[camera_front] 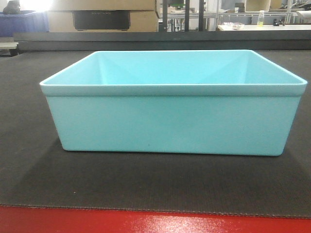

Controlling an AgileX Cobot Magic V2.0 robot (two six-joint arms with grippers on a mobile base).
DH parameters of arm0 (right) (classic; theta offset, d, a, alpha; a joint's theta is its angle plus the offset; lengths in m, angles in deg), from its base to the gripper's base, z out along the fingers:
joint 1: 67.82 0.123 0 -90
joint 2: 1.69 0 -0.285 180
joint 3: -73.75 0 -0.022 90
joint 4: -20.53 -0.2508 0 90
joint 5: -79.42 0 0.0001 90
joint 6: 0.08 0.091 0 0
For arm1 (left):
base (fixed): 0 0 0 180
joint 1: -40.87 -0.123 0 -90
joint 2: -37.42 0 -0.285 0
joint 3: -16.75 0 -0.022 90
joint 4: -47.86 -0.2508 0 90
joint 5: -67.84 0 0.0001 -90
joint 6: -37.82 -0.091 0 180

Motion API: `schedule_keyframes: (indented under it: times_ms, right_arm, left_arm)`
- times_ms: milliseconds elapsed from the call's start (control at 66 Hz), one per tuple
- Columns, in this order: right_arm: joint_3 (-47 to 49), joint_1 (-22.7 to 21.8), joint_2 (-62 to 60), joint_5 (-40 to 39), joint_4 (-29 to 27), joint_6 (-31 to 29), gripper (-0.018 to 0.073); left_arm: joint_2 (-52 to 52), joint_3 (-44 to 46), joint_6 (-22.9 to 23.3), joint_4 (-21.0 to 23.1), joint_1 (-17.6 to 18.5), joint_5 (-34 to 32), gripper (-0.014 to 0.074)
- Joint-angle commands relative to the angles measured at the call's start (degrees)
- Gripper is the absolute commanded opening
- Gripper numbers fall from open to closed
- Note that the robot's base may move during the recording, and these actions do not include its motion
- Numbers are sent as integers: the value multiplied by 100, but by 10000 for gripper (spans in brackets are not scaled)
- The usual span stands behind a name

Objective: Fetch blue bin and place on conveyor start

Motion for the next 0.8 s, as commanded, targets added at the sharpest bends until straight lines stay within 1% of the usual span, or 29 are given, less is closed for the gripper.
schedule_keyframes:
  times_ms: [0, 30, 45, 106, 151, 182, 288, 394, 500, 545, 560, 591, 787]
  right_arm:
    - [-6, -15, -34, -130, 44, -41, -162]
    - [-6, -15, -34, -130, 44, -41, -162]
    - [-6, -15, -34, -130, 44, -41, -162]
    - [-6, -15, -34, -130, 44, -41, -162]
    - [-6, -15, -34, -130, 44, -41, -162]
    - [-6, -15, -34, -130, 44, -41, -162]
    - [-6, -15, -34, -130, 44, -41, -162]
    - [-6, -15, -34, -130, 44, -41, -162]
    - [-6, -15, -34, -130, 44, -41, -162]
    - [-6, -15, -34, -130, 44, -41, -162]
    - [-6, -15, -34, -130, 44, -41, -162]
    - [-6, -15, -34, -130, 44, -41, -162]
    - [-6, -15, -34, -132, 44, -41, -162]
  left_arm:
    - [135, -13, -64, 257, -84, -153, -111]
    - [215, -71, -247, 469, -132, -165, -111]
    - [261, -103, -459, 573, -158, -165, -111]
    - [511, -298, -1015, 972, -286, -265, -111]
    - [716, -554, -1349, 1136, -387, -464, -111]
    - [900, -725, -1422, 1180, -459, -610, -111]
    - [1484, -1518, -1459, 1189, -667, -1247, -111]
    - [2090, -2271, -1459, 1189, -803, -1656, -111]
    - [2696, -2885, -1459, 1202, -903, -1682, -111]
    - [2773, -2902, -1459, 1207, -903, -1638, -111]
    - [2773, -2902, -1459, 1217, -903, -1385, -111]
    - [2773, -2902, -1459, 1216, -903, -1187, -111]
    - [2773, -2902, -1459, 1216, -903, -1267, -111]
